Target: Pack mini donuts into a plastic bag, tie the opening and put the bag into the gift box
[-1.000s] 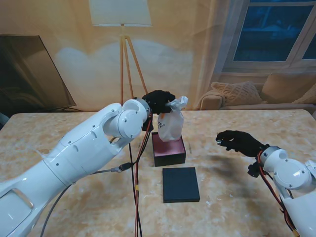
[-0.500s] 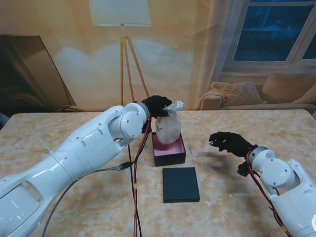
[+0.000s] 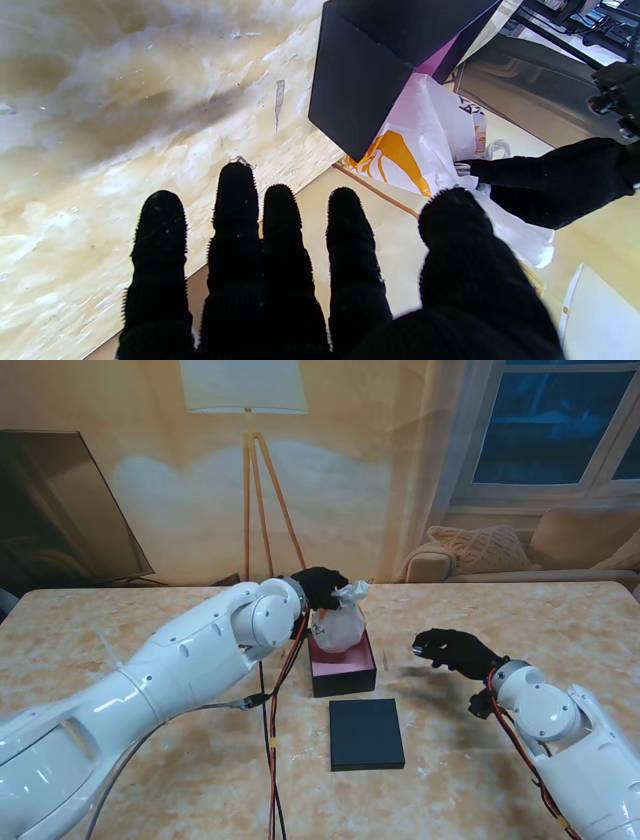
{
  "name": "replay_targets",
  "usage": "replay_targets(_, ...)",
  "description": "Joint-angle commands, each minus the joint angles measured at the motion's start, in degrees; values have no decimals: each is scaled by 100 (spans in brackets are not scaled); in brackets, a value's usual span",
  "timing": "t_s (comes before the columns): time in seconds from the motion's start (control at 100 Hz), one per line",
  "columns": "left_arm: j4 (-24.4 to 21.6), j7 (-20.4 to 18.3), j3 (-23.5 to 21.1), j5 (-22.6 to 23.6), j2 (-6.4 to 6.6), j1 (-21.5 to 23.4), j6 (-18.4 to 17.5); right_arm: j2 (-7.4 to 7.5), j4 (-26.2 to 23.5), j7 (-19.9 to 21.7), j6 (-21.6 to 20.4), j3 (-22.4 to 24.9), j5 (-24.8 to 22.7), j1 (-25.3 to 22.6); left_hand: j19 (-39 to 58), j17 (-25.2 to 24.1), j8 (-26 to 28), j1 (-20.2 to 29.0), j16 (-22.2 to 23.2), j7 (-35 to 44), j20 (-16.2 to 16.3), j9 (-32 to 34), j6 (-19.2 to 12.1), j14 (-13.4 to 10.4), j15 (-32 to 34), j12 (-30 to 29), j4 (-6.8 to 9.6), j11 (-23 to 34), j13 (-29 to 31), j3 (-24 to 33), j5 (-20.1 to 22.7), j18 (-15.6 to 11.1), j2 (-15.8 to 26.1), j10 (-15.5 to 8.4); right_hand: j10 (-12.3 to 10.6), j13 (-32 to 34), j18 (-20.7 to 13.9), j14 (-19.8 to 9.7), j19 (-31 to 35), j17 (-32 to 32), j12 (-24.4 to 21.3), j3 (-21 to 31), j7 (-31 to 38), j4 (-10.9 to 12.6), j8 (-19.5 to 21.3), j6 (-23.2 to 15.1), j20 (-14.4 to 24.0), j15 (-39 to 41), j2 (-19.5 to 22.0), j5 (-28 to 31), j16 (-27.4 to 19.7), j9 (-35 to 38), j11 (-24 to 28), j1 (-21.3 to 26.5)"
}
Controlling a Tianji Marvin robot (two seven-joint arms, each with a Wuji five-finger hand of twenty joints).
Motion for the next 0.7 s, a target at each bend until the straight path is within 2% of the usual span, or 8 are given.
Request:
replay_targets(0.0,97,-102,86,32,-54,32,-94,-58,37,29,-43,-25,8,-95,4,-75,-73,180,15,112,170,-105,-148,103,-62,-5,148,-44,-139,-22,-38,-38,231,-112,-57,62,25,-29,57,-41,38,-121,28,149,45,-29,-24,37,88,38,-30,139,70,76)
replay_targets(0.13,347,-138,289,50,-139,-31,-250,-72,87,-56,-75,-25,-2,-126,-17,-113,-130,125,-29,135,181,-124,-206,115,-115,-38,139,-119,-201,19,-27,-37,211,-140,-56,62,46,-5,64,-41,36,-125,22,149,39,-25,-24,42,75,42,-22,160,68,69)
replay_targets(0.23,427,-107,316,-40,-211,3,-221,-66,120,-50,-106,1,-40,-127,-22,-133,-166,105,-49,151,191,-125,-194,129,-124,-40,134,-139,-212,61,-20,-45,195,-134,-60,61,22,-19,62,-43,34,-125,8,150,34,-33,-26,43,75,20,-18,150,56,56)
replay_targets(0.4,351,-92,287,-132,-212,124,-212,-73,173,-71,-94,0,-30,-104,-15,-138,-212,76,-64,162,206,-111,-198,141,-121,-39,128,-153,-222,115,-4,-48,175,-133,-55,46,25,-14,59,-54,38,-113,1,151,32,-18,-24,42,75,10,-11,143,48,55)
replay_targets(0.53,121,-146,228,-115,-114,210,-195,-70,161,-57,-73,6,-24,-111,41,-125,-204,83,-39,200,247,-98,-162,124,-40,42,113,-81,-197,154,-21,-48,190,-132,-68,41,29,-12,58,-57,40,-110,-8,150,29,-12,-23,40,76,-8,-9,139,44,45)
replay_targets(0.69,-384,-333,54,15,149,334,-235,-72,143,-50,-50,11,-9,-120,115,-167,-59,97,73,283,341,-87,-71,123,131,280,116,51,-192,288,-36,-8,110,-80,-62,35,33,-4,52,-66,38,-103,-14,149,26,-18,-22,30,76,-11,-11,135,33,36)
